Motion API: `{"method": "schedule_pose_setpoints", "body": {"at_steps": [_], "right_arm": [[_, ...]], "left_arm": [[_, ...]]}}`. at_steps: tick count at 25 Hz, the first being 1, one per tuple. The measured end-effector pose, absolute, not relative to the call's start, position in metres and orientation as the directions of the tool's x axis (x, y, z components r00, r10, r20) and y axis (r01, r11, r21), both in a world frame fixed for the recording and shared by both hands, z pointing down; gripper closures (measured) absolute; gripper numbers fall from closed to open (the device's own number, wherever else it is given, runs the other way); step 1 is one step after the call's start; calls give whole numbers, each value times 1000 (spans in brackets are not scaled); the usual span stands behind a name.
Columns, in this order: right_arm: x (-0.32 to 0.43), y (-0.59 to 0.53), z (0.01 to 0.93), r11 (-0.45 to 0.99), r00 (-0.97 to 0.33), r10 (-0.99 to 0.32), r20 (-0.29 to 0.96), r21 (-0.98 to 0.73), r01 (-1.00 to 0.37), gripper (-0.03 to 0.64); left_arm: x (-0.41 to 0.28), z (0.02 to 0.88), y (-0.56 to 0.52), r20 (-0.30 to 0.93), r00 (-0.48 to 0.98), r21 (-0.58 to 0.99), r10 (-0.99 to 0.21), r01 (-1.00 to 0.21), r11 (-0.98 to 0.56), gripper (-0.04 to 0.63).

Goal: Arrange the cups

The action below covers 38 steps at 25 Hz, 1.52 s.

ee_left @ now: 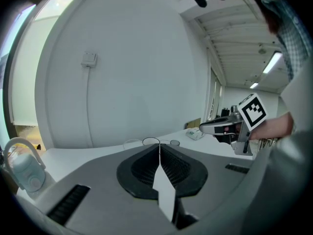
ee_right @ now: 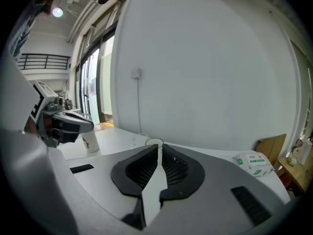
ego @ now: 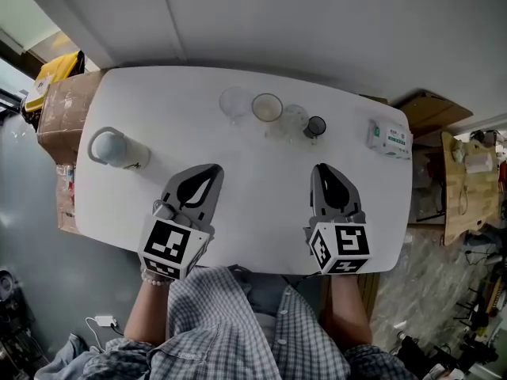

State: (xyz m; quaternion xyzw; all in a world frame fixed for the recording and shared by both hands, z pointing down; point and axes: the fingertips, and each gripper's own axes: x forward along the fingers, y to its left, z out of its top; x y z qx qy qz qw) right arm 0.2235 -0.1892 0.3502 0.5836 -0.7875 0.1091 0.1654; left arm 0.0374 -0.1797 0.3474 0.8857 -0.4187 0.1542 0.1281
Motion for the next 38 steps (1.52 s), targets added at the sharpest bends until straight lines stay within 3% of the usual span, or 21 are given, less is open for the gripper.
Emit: {"method": "schedule_pose_setpoints", "body": {"at_steps": [9, 38], "right_arm": [[200, -176, 291, 361, -359, -901, 245, -36, -932, 581], [190, -175, 308, 365, -381, -877, 292, -112, -924, 588]], "left_arm": [[54, 307, -167, 313, 635, 86, -707, -760, -644, 580], [48, 309, -169, 314, 611, 80, -727, -780, -621, 580]]}}
